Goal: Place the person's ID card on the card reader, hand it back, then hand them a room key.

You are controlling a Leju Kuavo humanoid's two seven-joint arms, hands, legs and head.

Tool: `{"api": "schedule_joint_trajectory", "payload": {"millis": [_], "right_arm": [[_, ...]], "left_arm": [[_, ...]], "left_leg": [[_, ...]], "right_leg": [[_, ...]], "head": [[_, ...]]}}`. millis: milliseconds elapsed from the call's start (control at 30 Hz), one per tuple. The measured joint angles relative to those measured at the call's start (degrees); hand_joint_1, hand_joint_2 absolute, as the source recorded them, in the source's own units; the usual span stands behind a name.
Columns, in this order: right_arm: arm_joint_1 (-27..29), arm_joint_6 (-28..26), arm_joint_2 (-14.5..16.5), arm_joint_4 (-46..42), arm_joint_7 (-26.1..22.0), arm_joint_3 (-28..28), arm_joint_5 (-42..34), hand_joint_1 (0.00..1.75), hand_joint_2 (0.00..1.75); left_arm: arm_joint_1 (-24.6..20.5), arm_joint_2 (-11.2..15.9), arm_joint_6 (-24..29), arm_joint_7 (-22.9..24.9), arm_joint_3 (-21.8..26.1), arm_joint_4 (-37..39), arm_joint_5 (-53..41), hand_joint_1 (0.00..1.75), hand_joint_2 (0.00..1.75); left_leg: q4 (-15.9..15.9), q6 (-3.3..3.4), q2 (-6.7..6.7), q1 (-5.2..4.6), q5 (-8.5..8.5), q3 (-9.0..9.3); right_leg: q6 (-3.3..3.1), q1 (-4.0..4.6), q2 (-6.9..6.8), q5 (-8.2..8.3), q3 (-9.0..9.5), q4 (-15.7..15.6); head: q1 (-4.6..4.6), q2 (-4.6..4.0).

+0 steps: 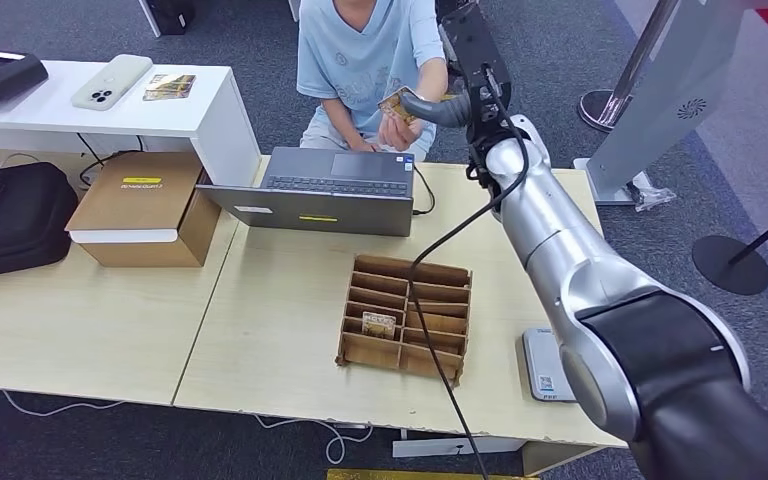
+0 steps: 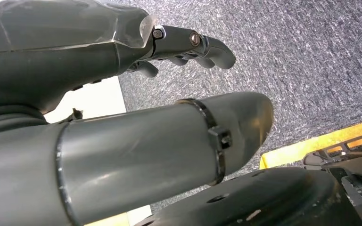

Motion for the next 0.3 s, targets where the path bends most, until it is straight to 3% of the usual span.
{"api": "schedule_joint_trajectory", "payload": {"millis": [300], "right_arm": [[3.92, 6.07, -2.74, -5.19, -11.16, -5.95, -8.68, 0.00, 1.75]], "left_arm": [[0.16, 0.06, 0.71, -0.13, 0.00, 0.00, 1.09, 0.00, 0.00]], "left_leg": [[0.01, 0.00, -0.03, 0.00, 0.00, 0.00]], "right_leg": [[0.00, 0.00, -0.04, 0.00, 0.01, -0.02]], "head": [[0.00, 0.00]]}}
